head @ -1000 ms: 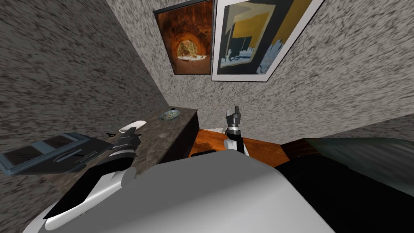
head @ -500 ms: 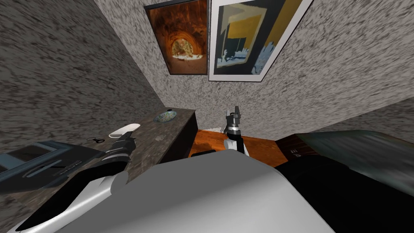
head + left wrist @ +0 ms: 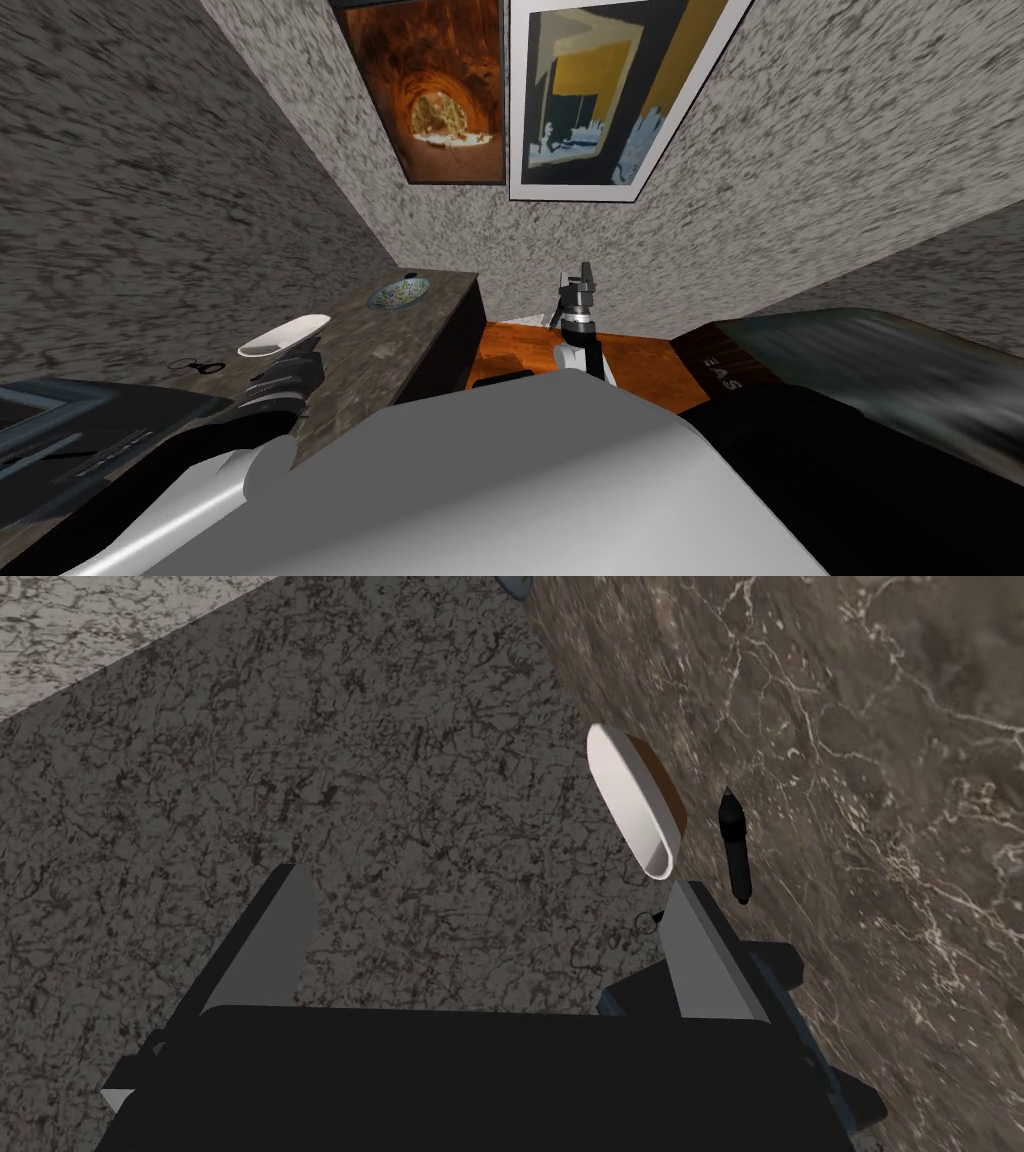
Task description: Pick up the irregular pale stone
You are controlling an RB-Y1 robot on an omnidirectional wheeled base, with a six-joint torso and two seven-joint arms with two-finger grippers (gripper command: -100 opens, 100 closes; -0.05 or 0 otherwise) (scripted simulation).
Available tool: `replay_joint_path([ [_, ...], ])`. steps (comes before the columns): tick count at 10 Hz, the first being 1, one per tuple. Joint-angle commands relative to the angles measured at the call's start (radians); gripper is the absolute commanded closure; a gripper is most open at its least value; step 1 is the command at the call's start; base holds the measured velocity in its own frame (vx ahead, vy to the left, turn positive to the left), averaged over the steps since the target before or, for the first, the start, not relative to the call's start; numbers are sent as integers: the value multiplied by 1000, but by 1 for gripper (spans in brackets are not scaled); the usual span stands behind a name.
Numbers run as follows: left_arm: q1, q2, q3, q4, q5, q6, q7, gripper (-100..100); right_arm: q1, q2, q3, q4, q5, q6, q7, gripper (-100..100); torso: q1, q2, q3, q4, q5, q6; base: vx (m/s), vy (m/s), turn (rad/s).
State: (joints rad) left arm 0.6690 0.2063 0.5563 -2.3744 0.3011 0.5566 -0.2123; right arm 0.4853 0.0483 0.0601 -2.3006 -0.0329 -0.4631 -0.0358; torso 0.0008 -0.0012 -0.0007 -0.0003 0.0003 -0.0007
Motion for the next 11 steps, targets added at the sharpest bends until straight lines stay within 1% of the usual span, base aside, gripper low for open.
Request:
replay_joint_path([
  [1, 16, 7, 28, -1, 24, 50, -8, -100, 0, 0, 0, 0, 0, 0, 0, 0, 0, 0, 0, 0, 0, 0, 28, 1, -181],
  [2, 16, 7, 28, -1, 24, 73, -8, -100, 0, 0, 0, 0, 0, 0, 0, 0, 0, 0, 0, 0, 0, 1, 30, 9, -89],
  [3, 32, 14, 52, 2, 47, 100, -17, -100, 0, 0, 0, 0, 0, 0, 0, 0, 0, -1, 0, 0, 0, 0, 45, 17, -135],
  [4, 32, 14, 52, 2, 47, 127, -17, -100, 0, 0, 0, 0, 0, 0, 0, 0, 1, -1, -1, 0, 0, 0, 42, 22, -80],
  [5, 32, 14, 52, 2, 47, 136, -17, -100, 0, 0, 0, 0, 0, 0, 0, 0, 1, -2, -1, 0, 0, 0, 20, 11, -1],
  [6, 49, 20, 73, 6, 69, 180, -25, -100, 0, 0, 0, 0, 0, 0, 0, 0, 0, -1, 0, 0, 0, 0, 37, 5, -154],
  [7, 49, 20, 73, 6, 69, 197, -25, -100, 0, 0, 0, 0, 0, 0, 0, 0, 0, -1, -1, 0, 0, 0, 40, 14, -91],
  [8, 66, 27, 93, 12, 92, 234, -33, -100, 0, 0, 0, 0, 0, 0, 0, 0, 0, -1, -1, 0, 0, 0, 54, 18, -159],
  [9, 66, 27, 93, 12, 92, 256, -33, -100, 0, 0, 0, 0, 0, 0, 0, 0, 1, -2, -1, 0, 0, 0, 44, 25, -66],
  [10, 83, 32, 111, 20, 114, 287, -41, -100, 0, 0, 0, 0, 0, 0, 0, 0, 1, -2, -1, 0, 0, 0, 56, 29, -130],
  [11, 83, 32, 111, 20, 114, 314, -41, -100, 0, 0, 0, 0, 0, 0, 0, 0, 1, -2, -1, -1, 0, 0, 51, 28, -76],
])
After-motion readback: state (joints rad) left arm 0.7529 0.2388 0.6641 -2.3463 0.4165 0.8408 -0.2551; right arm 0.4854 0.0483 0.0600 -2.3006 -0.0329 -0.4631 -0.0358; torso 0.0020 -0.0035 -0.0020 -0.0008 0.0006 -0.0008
